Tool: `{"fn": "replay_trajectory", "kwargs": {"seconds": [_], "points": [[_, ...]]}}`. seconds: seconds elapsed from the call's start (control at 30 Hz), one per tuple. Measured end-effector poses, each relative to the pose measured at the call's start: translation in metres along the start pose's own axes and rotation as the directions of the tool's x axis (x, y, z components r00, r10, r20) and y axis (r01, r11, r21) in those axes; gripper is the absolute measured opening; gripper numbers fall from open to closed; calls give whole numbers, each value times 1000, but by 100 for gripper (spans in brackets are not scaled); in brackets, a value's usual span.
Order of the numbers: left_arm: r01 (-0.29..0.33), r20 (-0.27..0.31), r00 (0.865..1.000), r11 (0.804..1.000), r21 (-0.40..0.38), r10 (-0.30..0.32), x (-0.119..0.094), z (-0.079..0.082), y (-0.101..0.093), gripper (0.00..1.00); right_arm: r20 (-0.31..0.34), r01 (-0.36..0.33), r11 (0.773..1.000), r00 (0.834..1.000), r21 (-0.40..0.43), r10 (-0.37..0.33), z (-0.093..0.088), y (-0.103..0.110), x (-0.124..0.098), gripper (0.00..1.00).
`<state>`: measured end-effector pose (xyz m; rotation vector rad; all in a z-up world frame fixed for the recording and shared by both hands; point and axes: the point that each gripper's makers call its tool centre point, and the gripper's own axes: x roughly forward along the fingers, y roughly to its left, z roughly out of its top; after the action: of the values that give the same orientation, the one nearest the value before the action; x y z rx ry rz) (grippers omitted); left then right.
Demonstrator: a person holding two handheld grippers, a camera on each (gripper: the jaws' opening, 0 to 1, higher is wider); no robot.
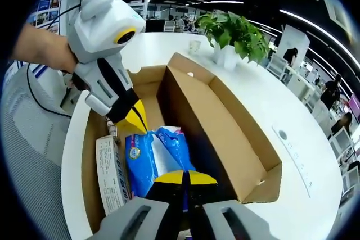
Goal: Operate the shoe box by opening the lid, removing the specified soft item, and placing it in the target area until the item is outside and the box remains undamaged.
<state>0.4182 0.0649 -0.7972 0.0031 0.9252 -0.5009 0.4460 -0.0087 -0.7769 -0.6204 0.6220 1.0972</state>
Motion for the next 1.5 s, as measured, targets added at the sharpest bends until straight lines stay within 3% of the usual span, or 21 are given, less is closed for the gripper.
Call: {"fn": "replay_trajectory", "kwargs": {"seconds": [1.0,1.5], "points": [[-22,112,993,1000,-13,23,-46,27,-1,0,76,18,999,997,-27,-16,45,-4,-30,0],[-5,147,989,1000,-1,5,-64,44,-11,0,95,14,999,995,-42,-10,57,-8,-52,0]]}}
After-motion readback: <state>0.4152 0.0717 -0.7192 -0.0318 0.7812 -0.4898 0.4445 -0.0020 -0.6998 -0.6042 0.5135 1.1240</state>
